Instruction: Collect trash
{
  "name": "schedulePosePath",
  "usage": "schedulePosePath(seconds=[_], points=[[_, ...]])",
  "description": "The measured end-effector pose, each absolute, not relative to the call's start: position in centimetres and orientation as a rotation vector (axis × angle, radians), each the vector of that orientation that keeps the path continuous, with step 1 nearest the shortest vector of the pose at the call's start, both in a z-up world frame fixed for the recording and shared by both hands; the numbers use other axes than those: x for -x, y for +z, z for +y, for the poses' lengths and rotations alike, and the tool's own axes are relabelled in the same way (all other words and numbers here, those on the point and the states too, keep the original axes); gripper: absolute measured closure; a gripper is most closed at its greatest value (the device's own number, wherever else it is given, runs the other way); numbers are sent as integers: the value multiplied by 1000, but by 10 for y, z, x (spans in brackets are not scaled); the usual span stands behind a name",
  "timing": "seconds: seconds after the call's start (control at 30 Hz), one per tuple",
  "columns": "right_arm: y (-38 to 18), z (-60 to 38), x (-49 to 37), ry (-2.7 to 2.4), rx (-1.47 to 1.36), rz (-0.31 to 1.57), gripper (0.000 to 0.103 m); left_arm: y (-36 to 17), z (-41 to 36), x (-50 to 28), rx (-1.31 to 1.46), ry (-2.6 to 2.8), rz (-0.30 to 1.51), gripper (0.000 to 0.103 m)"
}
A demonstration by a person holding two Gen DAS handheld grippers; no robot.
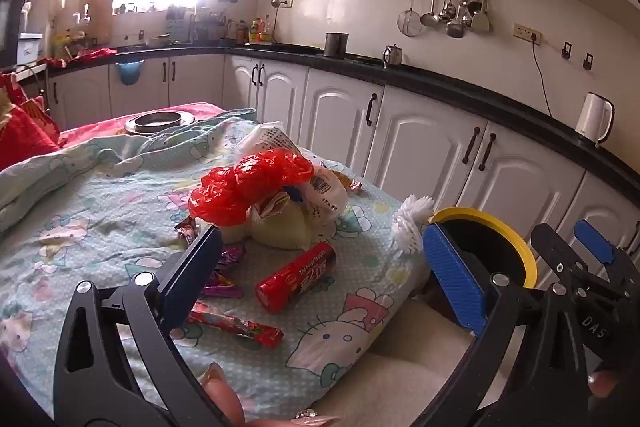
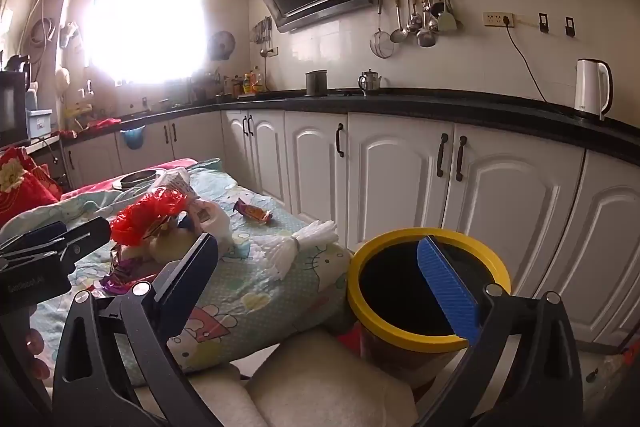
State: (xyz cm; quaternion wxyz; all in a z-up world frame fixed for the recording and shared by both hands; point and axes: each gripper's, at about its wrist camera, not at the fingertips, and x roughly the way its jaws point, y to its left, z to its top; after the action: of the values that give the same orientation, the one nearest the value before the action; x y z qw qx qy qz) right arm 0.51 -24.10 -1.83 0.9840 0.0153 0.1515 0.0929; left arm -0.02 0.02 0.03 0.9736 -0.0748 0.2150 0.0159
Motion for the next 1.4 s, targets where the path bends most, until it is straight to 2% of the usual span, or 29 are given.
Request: schedulePosePath(seconds=[1.4], points=[[-20,-242,-7,191,-27,328,6,4,0,3,143,35,414,11]])
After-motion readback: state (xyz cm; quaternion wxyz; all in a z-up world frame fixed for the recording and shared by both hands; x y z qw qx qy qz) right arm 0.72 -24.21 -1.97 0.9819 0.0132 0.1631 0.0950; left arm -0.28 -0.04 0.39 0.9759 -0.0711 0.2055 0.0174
